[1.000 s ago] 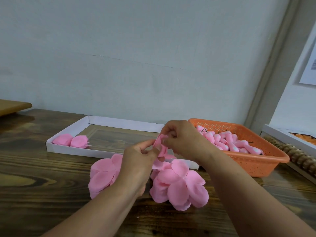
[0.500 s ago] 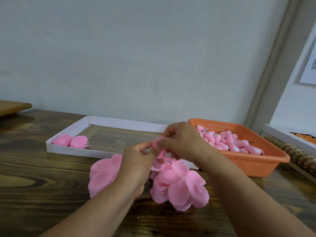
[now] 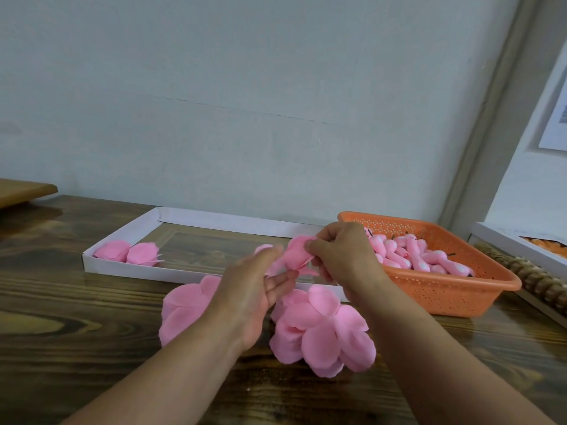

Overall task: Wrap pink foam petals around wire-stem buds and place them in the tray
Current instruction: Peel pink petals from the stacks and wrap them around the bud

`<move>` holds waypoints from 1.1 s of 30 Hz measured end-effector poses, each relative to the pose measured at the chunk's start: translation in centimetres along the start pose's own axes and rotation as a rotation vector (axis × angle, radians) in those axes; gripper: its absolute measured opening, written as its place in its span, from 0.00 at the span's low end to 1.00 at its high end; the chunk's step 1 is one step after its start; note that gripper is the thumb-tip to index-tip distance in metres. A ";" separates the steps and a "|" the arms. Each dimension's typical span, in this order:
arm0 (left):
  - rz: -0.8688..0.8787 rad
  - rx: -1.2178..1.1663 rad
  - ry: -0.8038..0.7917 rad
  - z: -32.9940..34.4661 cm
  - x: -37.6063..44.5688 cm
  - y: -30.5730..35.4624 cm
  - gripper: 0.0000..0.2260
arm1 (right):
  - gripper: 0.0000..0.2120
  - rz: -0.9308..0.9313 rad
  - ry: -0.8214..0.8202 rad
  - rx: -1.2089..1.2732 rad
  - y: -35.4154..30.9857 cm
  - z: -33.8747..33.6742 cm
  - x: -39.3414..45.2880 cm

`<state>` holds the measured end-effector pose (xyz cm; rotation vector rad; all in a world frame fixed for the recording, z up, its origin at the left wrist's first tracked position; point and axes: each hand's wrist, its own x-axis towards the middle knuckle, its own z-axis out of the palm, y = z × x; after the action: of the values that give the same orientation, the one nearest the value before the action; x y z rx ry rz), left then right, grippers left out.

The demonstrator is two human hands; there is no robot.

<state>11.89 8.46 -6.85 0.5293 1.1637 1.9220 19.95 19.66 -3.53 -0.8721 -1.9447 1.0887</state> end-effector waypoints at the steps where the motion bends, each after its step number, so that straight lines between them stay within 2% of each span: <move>1: 0.025 0.052 0.003 0.0 -0.1 -0.2 0.07 | 0.11 0.001 0.007 0.010 0.0 0.1 0.0; 3: 0.048 0.157 0.063 0.0 -0.2 -0.5 0.05 | 0.12 -0.030 0.013 -0.019 -0.1 0.2 -0.2; 6: 0.055 0.251 0.158 0.1 -0.3 -0.6 0.09 | 0.12 -0.111 -0.036 -0.122 -0.5 0.4 -0.8; 12: 0.039 0.251 0.230 0.3 -0.7 -0.2 0.12 | 0.12 -0.286 -0.192 -0.336 -1.3 0.6 -1.8; 15: 0.040 0.245 0.210 0.3 -0.7 -0.1 0.12 | 0.08 -0.355 -0.233 -0.456 -1.7 0.8 -2.1; 20: 0.061 0.307 0.148 0.2 -0.4 0.0 0.13 | 0.11 -0.398 -0.273 -0.553 -2.5 0.7 -2.5; 30: -0.081 0.306 0.080 -0.2 -0.2 0.6 0.13 | 0.13 -0.430 -0.442 -0.624 -3.0 0.3 -2.6; 33: -0.115 0.250 0.042 -0.2 -0.2 0.5 0.21 | 0.11 -0.447 -0.430 -0.617 -2.8 0.5 -2.4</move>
<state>11.64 8.06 -6.47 0.5436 1.4407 1.7078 20.17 16.31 -1.86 -0.4687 -2.7405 0.4249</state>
